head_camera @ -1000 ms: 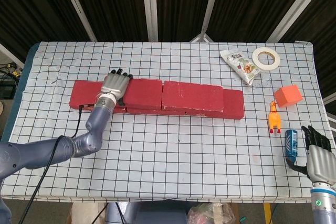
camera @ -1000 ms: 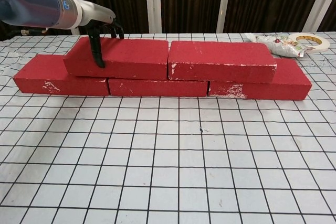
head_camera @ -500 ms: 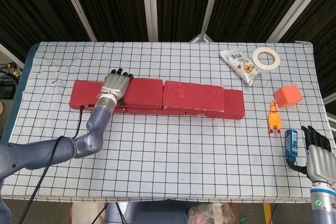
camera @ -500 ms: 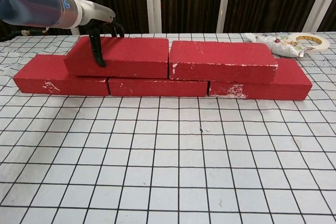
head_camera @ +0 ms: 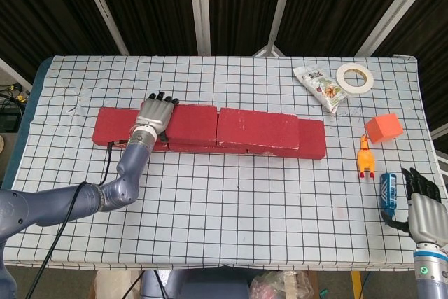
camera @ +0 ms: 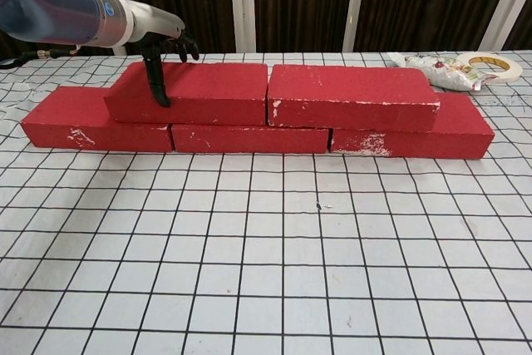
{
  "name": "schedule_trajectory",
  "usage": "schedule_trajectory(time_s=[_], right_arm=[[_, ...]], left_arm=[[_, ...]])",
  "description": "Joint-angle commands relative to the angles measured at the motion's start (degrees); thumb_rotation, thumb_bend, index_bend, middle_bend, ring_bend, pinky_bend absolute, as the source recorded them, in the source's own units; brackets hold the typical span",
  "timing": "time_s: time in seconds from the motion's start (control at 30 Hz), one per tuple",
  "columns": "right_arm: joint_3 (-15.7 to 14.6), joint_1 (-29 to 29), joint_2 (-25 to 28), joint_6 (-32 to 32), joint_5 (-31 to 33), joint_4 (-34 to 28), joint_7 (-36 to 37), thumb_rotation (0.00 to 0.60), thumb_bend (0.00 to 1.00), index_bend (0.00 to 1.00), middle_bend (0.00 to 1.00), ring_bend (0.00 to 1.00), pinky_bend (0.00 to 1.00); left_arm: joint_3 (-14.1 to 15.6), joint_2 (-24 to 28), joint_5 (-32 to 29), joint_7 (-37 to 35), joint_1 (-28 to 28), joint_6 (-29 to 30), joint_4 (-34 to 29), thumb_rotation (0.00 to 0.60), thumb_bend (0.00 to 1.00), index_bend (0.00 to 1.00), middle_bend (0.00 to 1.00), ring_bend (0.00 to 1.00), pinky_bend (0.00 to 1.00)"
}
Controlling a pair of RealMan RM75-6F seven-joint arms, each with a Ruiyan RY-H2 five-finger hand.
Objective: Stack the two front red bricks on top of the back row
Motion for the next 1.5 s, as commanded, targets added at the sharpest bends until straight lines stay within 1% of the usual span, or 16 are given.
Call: schedule_trajectory(time_s=[0.03, 0.3, 0.43, 0.53, 0.67, 0.8, 0.9, 1.03, 1.23, 1.5], right_arm=[[-0.04, 0.0, -0.03, -0.02, 0.0, 0.01, 0.02, 0.6, 0.24, 0.05, 0.0, 0.0, 0.0], [-0.01, 0.04, -0.07, -0.06, 0.16, 0.03, 0.0, 0.6, 0.24, 0.05, 0.0, 0.0, 0.0], [-0.04, 0.05, -0.07, -0.05, 0.16, 0.0, -0.06, 0.6, 0.24, 0.05, 0.0, 0.0, 0.0], [-0.09, 0.06, -0.02, -0.16, 0.25, -0.01, -0.06, 0.6, 0.24, 0.05, 0.0, 0.0, 0.0], [-0.09, 0.02, 0.1, -0.23, 0.35, -0.02, 0.12, 0.6, 0.24, 0.05, 0.0, 0.0, 0.0], [-0.13, 0.0, 0.25, -0.36, 0.31, -0.12, 0.39, 0.6, 0.24, 0.05, 0.0, 0.0, 0.0], [-0.2, -0.02, 0.26, -0.36, 0.14, -0.22, 0.49, 0.6, 0.24, 0.05, 0.0, 0.0, 0.0], [-0.3, 0.09, 0.21, -0.56, 0.0, -0.31, 0.43, 0.6, 0.24, 0.05, 0.0, 0.0, 0.0], [-0.37, 0.28, 0.04, -0.82, -0.13, -0.24, 0.38, 0.6, 0.24, 0.05, 0.0, 0.0, 0.0], [-0.4, 0.38, 0.03, -1.03, 0.01, -0.16, 0.43, 0.6, 0.24, 0.05, 0.0, 0.0, 0.0]], left_arm=[[0.0, -0.04, -0.29, 0.23, 0.04, 0.02, 0.04, 0.6, 0.0, 0.15, 0.11, 0.04, 0.09], [-0.62, 0.21, -0.34, 0.11, 0.21, -0.1, -0.45, 0.6, 0.0, 0.14, 0.11, 0.04, 0.09], [-0.75, 1.1, -0.1, 0.15, 0.35, 0.56, -1.73, 0.6, 0.0, 0.14, 0.12, 0.04, 0.09], [-1.05, 3.4, 1.26, -0.6, 1.06, 1.74, -4.69, 0.6, 0.0, 0.13, 0.1, 0.04, 0.09], [-1.13, 8.06, 4.08, -3.15, 3.65, 4.42, -10.07, 0.6, 0.0, 0.12, 0.07, 0.03, 0.09], [0.43, 12.81, 8.66, -6.28, 7.78, 5.92, -14.77, 0.6, 0.0, 0.13, 0.1, 0.03, 0.09], [2.03, 15.25, 12.08, -7.93, 10.51, 6.31, -16.51, 0.6, 0.0, 0.15, 0.11, 0.03, 0.09], [3.81, 17.15, 15.82, -9.53, 13.4, 6.62, -17.52, 0.6, 0.0, 0.19, 0.13, 0.03, 0.09], [5.2, 18.04, 18.47, -10.25, 15.75, 6.88, -17.47, 0.6, 0.0, 0.25, 0.14, 0.03, 0.09], [5.57, 15.86, 18.93, -9.85, 16.85, 6.27, -15.21, 0.6, 0.0, 0.23, 0.15, 0.03, 0.09]])
